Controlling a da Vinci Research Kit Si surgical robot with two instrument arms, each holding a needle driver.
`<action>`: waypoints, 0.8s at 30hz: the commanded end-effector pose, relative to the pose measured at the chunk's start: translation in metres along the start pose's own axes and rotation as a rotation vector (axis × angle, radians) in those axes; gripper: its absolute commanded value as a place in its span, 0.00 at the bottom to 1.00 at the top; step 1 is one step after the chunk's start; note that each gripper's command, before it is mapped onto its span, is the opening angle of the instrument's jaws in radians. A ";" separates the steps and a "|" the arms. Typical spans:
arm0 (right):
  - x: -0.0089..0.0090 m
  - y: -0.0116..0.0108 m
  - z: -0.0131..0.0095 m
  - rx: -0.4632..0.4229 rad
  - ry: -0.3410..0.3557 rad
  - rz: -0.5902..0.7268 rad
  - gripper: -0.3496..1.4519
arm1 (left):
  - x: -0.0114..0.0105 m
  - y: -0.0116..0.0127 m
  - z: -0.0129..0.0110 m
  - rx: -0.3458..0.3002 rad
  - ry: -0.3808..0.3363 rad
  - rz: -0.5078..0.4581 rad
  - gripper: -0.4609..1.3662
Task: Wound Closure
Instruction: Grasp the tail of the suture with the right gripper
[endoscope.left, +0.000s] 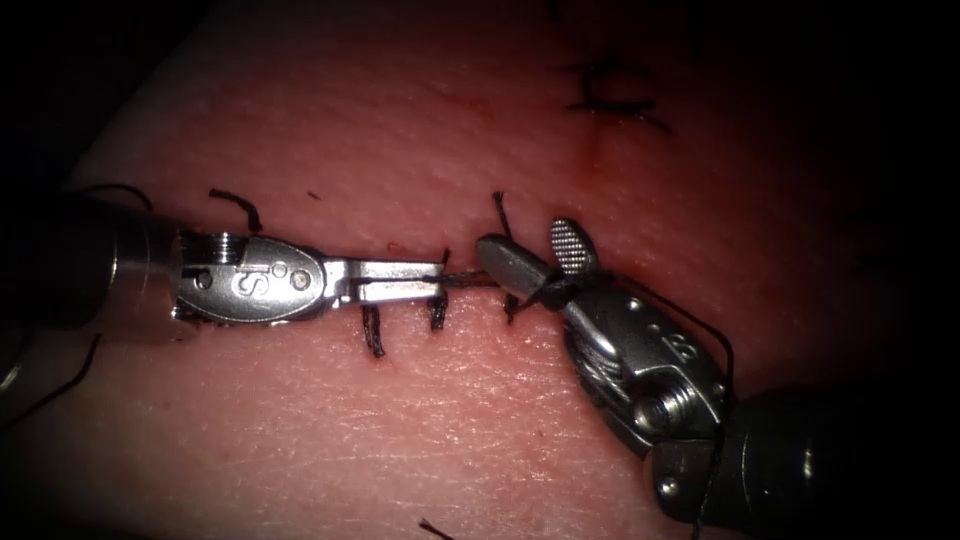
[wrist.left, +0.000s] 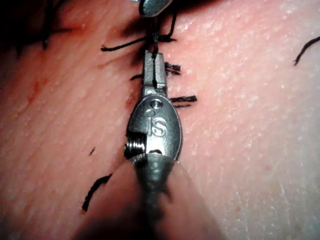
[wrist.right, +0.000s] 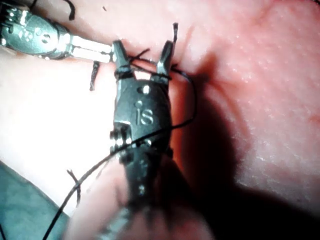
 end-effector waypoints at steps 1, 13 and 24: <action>-0.0001 -0.0001 -0.0001 0.001 0.000 0.000 0.52 | 0.0000 -0.0001 0.0000 -0.006 0.001 0.003 0.06; -0.0006 -0.0010 -0.0010 0.021 0.005 -0.013 0.52 | 0.0011 -0.0009 0.0009 0.005 0.003 0.002 0.06; -0.0016 -0.0017 -0.0013 0.041 0.007 -0.015 0.51 | 0.0009 -0.0015 0.0020 0.016 0.000 -0.016 0.06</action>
